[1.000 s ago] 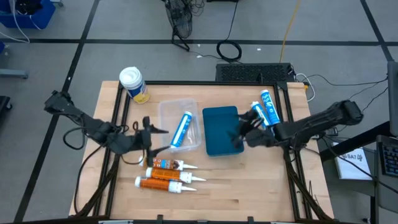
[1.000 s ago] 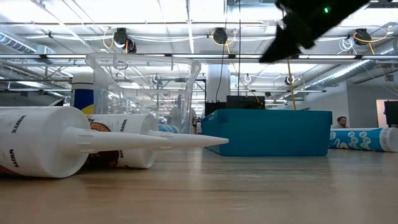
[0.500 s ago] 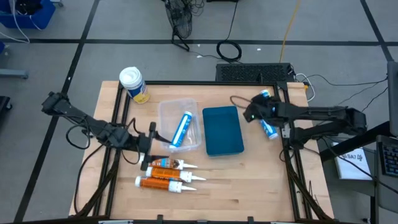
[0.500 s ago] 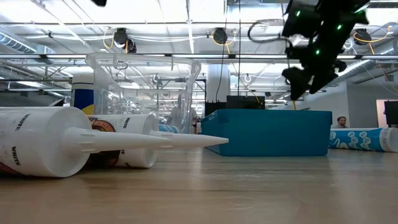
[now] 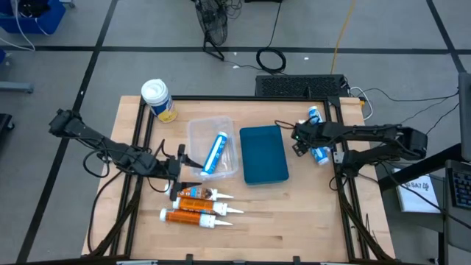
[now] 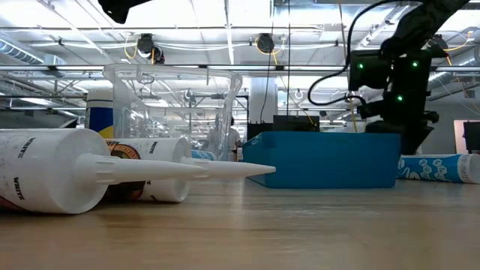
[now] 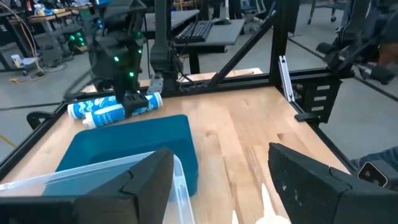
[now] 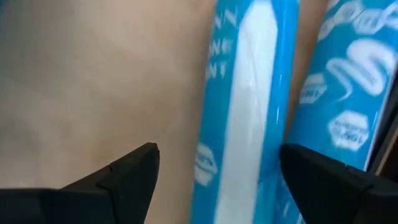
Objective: Pick & place silicon tubes, Sealant and Lysol wipes
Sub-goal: Put the left blue sealant into the transparent bin
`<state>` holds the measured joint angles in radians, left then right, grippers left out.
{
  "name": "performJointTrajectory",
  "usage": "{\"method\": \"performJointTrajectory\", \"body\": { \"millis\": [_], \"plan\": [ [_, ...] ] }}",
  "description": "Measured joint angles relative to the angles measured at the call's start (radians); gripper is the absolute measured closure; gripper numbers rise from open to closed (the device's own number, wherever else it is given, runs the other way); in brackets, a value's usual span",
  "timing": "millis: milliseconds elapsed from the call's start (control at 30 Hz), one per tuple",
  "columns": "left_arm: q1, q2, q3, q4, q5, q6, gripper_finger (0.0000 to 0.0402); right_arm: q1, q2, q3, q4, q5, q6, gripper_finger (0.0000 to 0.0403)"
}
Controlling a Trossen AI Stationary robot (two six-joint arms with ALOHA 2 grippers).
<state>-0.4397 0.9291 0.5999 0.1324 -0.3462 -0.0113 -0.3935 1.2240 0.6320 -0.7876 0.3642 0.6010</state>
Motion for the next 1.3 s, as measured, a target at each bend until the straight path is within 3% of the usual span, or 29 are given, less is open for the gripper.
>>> {"method": "performJointTrajectory", "body": {
  "millis": [133, 333, 500, 1100, 1300],
  "plan": [
    [0.0, 0.0, 0.0, -0.001, 0.0, 0.002, 0.0132, -0.001, 0.0, -0.055, -0.001, -0.01, 0.029, 0.0094],
    [0.0, 0.0, 0.0, 0.0, 0.0, 0.003, 0.0134, 0.02, -0.004, -0.139, 0.077, -0.139, 0.086, 0.0095],
    [0.0, 0.0, 0.0, -0.001, 0.0, 0.002, 0.0143, 0.083, -0.002, -0.169, 0.138, -0.179, 0.159, 0.0095],
    [0.0, 0.0, 0.001, -0.001, 0.0, 0.003, 0.0149, 0.226, 0.0, -0.278, 0.283, 0.032, 0.496, 0.0094],
    [0.0, 0.0, 0.001, -0.001, 0.0, 0.003, 0.0149, 0.246, 0.0, -0.336, 0.37, 0.085, 0.532, 0.0094]
  ]
}}
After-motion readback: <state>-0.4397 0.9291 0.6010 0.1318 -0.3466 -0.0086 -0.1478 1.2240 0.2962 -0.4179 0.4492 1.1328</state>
